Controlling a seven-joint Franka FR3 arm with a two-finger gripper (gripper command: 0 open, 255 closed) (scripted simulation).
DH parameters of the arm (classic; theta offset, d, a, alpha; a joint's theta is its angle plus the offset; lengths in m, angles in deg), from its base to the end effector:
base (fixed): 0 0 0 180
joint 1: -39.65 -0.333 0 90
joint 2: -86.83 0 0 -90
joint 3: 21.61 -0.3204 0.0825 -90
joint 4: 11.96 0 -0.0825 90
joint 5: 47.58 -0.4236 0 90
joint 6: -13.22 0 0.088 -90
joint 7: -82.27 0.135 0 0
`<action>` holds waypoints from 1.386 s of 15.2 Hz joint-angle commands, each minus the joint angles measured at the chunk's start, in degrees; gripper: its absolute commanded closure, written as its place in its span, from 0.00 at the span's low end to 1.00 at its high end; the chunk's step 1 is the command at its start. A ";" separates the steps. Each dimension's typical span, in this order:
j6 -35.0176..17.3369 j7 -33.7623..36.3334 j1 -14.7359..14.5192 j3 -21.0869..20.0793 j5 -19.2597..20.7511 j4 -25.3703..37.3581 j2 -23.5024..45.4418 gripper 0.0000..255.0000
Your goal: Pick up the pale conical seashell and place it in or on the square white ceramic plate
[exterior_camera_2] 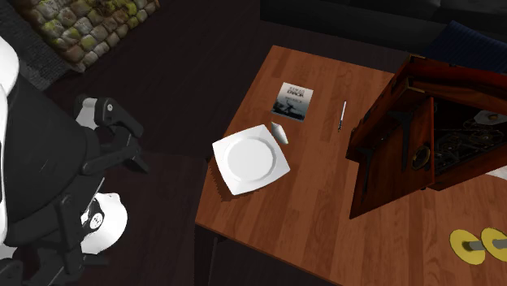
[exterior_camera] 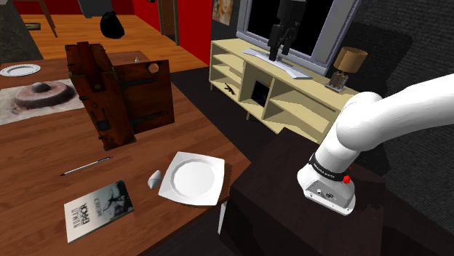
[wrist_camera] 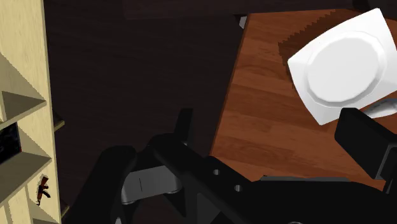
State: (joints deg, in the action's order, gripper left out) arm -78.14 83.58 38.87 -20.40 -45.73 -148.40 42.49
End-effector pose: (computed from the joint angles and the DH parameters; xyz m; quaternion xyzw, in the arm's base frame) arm 0.3477 -0.0080 0.5506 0.9999 -0.0116 -0.0064 0.0088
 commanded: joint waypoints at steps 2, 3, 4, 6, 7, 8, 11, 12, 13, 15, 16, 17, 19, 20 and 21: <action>-1.42 1.51 -0.20 -0.92 -0.79 -1.46 -0.12 0.00; -2.87 3.01 -0.42 -1.87 -1.59 -2.86 -0.15 0.00; -4.36 4.50 -0.65 -2.83 -2.40 -4.18 -0.08 0.00; -7.45 7.46 -1.17 -4.80 -4.05 -6.59 0.35 0.00; -9.05 8.93 -1.45 -5.81 -4.87 -7.68 0.73 0.00; -10.69 10.40 -1.74 -6.84 -5.69 -8.69 1.22 0.00; -15.84 14.78 -2.64 -10.01 -8.12 -11.21 3.35 0.00; -17.63 16.23 -2.94 -11.09 -8.89 -11.87 4.29 0.00; -19.46 17.69 -3.23 -12.18 -9.64 -12.44 5.35 0.00; -23.19 20.59 -3.75 -14.39 -11.04 -13.30 7.82 0.00; -25.10 22.05 -3.97 -15.52 -11.67 -13.58 9.23 0.00; -27.02 23.51 -4.14 -16.66 -12.25 -13.77 10.74 0.00; -30.91 26.50 -4.40 -18.95 -13.18 -13.85 14.09 0.00; -32.85 28.03 -4.46 -20.10 -13.51 -13.74 15.91 0.00; -34.80 29.59 -4.47 -21.27 -13.74 -13.53 17.82 0.00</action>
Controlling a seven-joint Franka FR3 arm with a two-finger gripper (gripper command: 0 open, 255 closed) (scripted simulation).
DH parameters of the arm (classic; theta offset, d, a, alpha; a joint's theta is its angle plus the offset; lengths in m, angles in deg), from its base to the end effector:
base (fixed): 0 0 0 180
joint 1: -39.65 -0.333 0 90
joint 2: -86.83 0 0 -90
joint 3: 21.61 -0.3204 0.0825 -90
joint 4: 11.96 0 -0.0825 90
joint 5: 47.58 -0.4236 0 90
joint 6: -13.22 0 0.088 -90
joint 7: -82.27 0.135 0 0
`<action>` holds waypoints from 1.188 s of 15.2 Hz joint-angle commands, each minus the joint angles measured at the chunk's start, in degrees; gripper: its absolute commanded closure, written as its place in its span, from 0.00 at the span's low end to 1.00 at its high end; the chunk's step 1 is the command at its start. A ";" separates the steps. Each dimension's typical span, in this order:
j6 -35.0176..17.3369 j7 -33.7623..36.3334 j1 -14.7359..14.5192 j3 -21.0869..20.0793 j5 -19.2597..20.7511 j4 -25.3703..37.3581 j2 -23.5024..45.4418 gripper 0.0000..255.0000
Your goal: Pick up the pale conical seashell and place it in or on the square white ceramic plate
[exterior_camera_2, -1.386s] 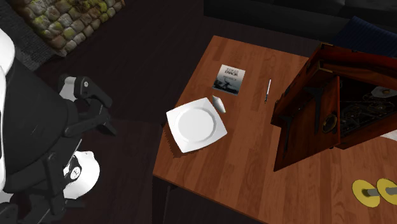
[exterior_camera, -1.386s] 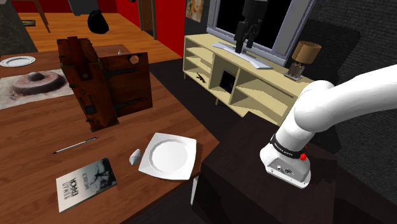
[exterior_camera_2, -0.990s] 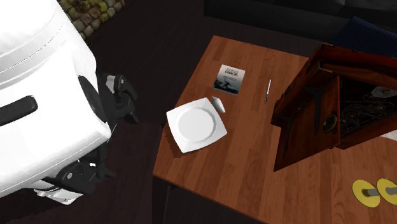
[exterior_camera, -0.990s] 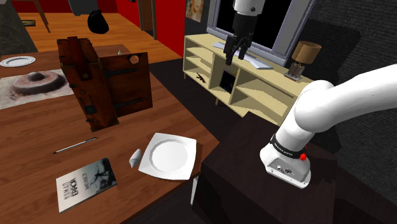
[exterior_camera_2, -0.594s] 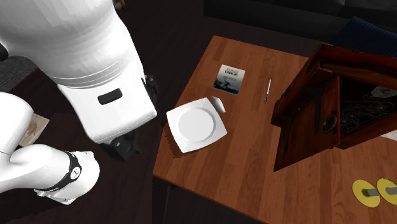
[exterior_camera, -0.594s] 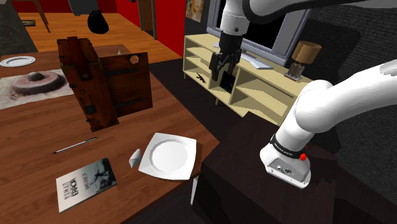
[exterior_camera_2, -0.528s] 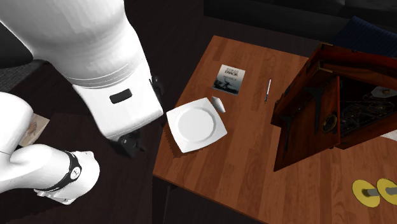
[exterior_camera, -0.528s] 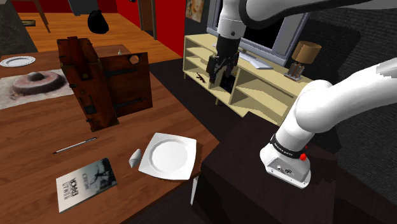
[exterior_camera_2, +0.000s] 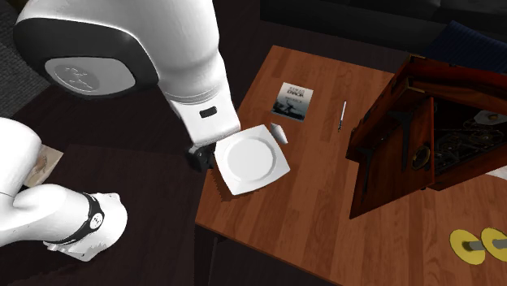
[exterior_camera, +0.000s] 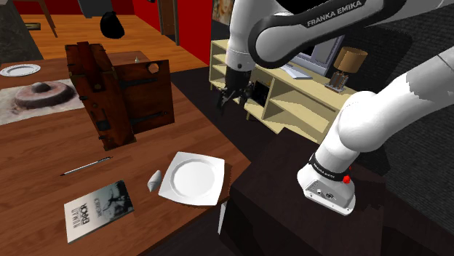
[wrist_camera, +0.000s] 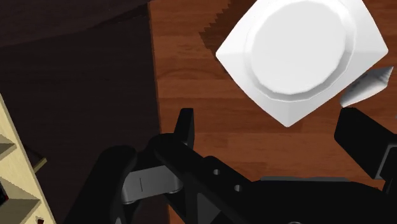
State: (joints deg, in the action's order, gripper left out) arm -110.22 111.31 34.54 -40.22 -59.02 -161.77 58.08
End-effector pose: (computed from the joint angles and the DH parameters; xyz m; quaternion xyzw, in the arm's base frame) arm 0.3829 0.1703 0.3639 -0.9929 0.1183 -0.0095 0.0121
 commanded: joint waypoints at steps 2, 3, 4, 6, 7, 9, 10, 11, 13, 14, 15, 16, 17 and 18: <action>-6.56 5.13 0.00 -3.75 -0.50 0.54 6.32 0.00; -8.45 6.87 0.14 -4.89 -0.28 1.03 8.48 0.00; -10.31 8.69 0.35 -6.03 0.11 1.61 10.72 0.00; -13.89 12.66 0.93 -8.26 1.56 3.04 15.41 0.00; -15.60 14.84 1.26 -9.32 2.66 3.89 17.86 0.00; -18.77 19.71 1.90 -11.17 5.74 5.85 22.95 0.00; -20.21 22.40 2.11 -11.88 7.74 6.97 25.58 0.00; -21.52 25.26 2.20 -12.40 10.03 8.19 28.26 0.00; -23.71 31.26 1.69 -12.60 15.17 10.92 33.67 0.00; -24.58 34.28 1.10 -12.30 17.85 12.44 36.36 0.00; -25.31 37.18 0.18 -11.67 20.41 14.05 38.99 0.00; -25.92 39.90 -1.00 -10.78 22.76 15.76 41.54 0.00; -26.42 42.43 -2.28 -9.80 24.90 17.55 44.02 0.00; -26.84 44.71 -3.74 -8.65 26.74 19.41 46.42 0.00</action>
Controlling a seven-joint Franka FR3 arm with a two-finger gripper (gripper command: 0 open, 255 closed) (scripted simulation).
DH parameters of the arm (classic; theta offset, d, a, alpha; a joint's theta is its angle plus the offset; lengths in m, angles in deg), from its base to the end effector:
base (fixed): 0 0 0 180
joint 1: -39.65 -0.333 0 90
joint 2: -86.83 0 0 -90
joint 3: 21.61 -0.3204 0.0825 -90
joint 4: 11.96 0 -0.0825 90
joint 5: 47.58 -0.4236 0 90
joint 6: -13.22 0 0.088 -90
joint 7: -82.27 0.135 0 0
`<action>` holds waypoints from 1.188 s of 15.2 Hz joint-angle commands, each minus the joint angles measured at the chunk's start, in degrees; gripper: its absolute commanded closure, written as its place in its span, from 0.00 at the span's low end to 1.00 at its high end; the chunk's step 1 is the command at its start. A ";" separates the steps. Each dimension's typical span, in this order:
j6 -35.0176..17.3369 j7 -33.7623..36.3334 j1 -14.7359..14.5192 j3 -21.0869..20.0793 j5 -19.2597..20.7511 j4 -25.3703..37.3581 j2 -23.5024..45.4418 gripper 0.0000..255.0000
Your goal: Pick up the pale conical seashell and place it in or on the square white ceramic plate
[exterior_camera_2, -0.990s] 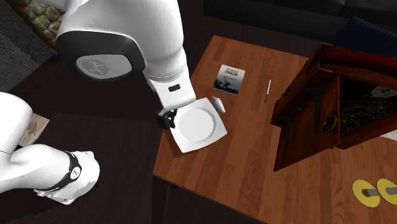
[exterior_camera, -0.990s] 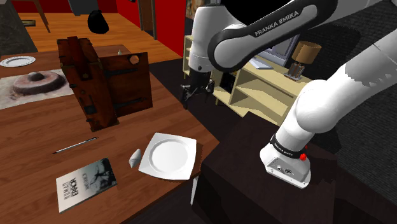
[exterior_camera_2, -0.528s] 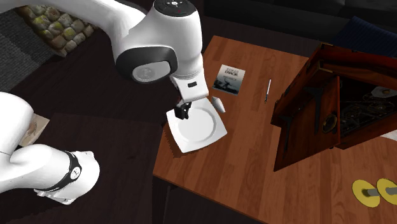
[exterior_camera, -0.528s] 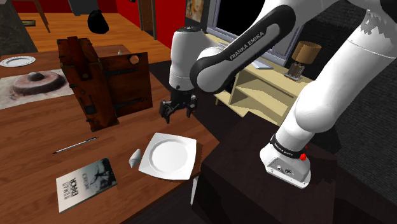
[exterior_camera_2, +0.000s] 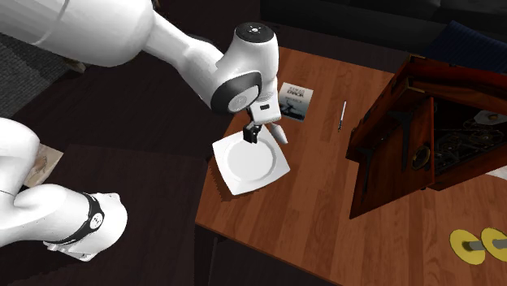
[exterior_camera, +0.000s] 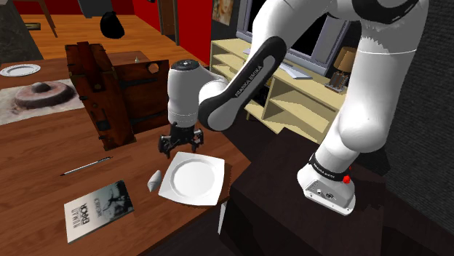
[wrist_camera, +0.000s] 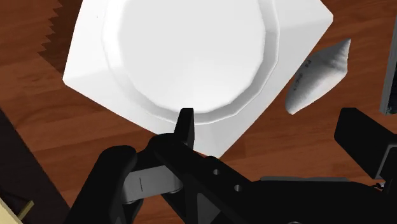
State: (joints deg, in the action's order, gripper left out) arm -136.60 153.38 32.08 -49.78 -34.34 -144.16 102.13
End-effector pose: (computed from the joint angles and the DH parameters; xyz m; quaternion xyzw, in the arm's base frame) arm 0.4475 0.3356 0.1941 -0.9749 0.2187 -0.0243 0.0333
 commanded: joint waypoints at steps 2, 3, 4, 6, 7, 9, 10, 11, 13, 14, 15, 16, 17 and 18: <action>-1.07 6.67 -4.07 3.07 5.14 5.75 7.03 0.00; -1.28 8.38 -5.50 4.17 6.31 7.82 9.27 0.00; -1.43 9.95 -6.86 5.18 7.32 9.96 11.49 0.00; -1.55 12.62 -9.44 7.08 8.82 14.46 15.87 0.00; -1.51 13.77 -10.63 7.91 9.38 16.81 18.04 0.00; -1.26 15.73 -12.86 9.42 10.13 21.76 22.38 0.00; -1.24 15.83 -13.02 9.53 10.14 22.11 22.67 0.00; -1.62 16.00 -13.27 9.84 10.40 22.43 23.37 0.00; -2.38 16.34 -13.76 10.44 10.90 23.13 24.79 0.00; -2.74 16.49 -14.01 10.74 11.14 23.50 25.51 0.00; -3.10 16.65 -14.25 11.03 11.37 23.87 26.23 0.00; -3.46 16.79 -14.49 11.32 11.59 24.27 26.96 0.00; -4.00 17.01 -14.86 11.77 11.92 24.91 28.10 0.00; -4.00 17.01 -14.86 11.77 11.92 24.91 28.10 0.00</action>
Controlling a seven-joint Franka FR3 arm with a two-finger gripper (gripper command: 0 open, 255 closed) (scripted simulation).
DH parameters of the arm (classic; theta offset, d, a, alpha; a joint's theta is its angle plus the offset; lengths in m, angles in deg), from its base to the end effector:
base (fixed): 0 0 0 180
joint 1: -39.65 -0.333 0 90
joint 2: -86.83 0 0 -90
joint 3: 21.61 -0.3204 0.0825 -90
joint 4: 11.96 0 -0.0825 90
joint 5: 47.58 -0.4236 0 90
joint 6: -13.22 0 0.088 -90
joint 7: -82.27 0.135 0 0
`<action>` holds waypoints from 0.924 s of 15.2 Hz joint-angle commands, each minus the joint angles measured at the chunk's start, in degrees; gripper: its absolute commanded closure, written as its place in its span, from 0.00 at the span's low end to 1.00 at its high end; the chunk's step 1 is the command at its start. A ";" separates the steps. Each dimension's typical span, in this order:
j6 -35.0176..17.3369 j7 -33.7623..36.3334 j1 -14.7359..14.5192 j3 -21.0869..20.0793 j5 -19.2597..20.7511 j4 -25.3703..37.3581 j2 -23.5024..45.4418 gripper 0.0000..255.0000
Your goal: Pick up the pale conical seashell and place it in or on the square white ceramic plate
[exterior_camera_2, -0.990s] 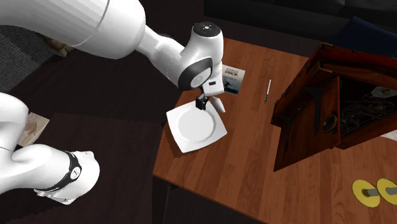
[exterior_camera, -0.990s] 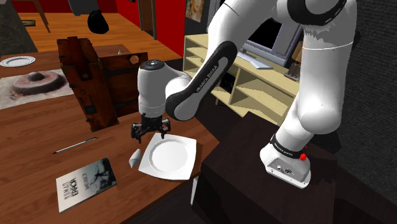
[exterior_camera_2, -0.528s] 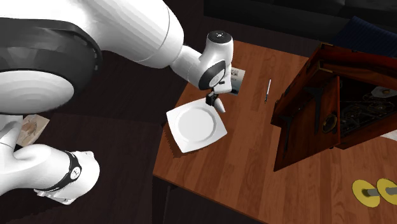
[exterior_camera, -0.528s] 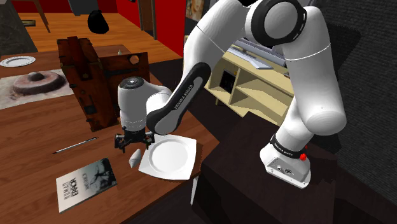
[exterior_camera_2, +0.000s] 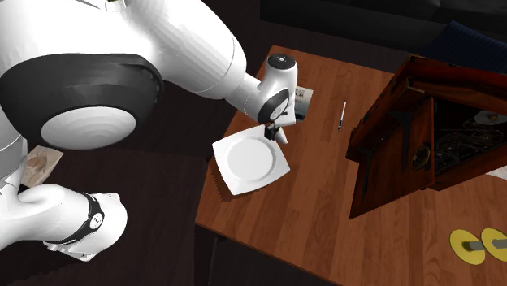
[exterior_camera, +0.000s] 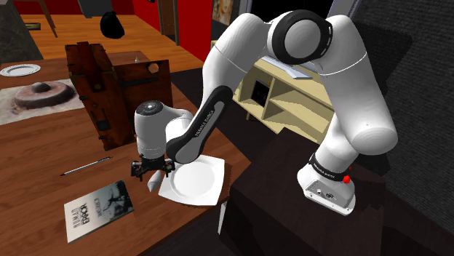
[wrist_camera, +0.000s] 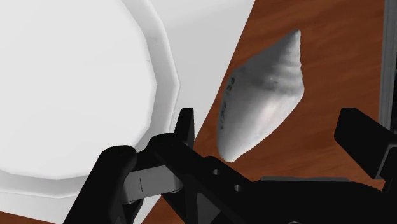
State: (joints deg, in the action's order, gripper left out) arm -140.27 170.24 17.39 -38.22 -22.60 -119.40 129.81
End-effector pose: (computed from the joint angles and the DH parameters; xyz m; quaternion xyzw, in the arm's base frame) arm 0.5089 0.4230 0.0731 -0.9598 0.2753 -0.0331 0.0445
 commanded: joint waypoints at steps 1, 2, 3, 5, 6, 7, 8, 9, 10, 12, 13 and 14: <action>-0.33 0.15 -0.17 0.21 0.17 0.14 0.42 0.00; -0.33 0.15 -0.17 0.21 0.17 0.14 0.42 0.00; -0.33 0.15 -0.17 0.21 0.17 0.14 0.42 0.00; -0.33 0.15 -0.17 0.21 0.17 0.14 0.42 0.00; -0.33 0.15 -0.17 0.21 0.17 0.14 0.42 0.00; -0.32 0.14 -0.17 0.21 0.17 0.14 0.42 0.00; -0.32 0.14 -0.17 0.21 0.17 0.14 0.42 1.00; -0.32 0.14 -0.17 0.21 0.17 0.14 0.42 1.00; -0.32 0.13 -0.17 0.21 0.17 0.15 0.43 1.00; -0.25 0.11 -0.17 0.20 0.15 0.25 0.46 1.00; -0.25 0.12 -0.18 0.20 0.15 0.24 0.45 1.00; -0.24 0.14 -0.20 0.20 0.15 0.25 0.45 1.00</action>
State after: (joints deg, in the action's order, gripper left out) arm -140.52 170.38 17.20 -38.03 -22.45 -119.11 130.17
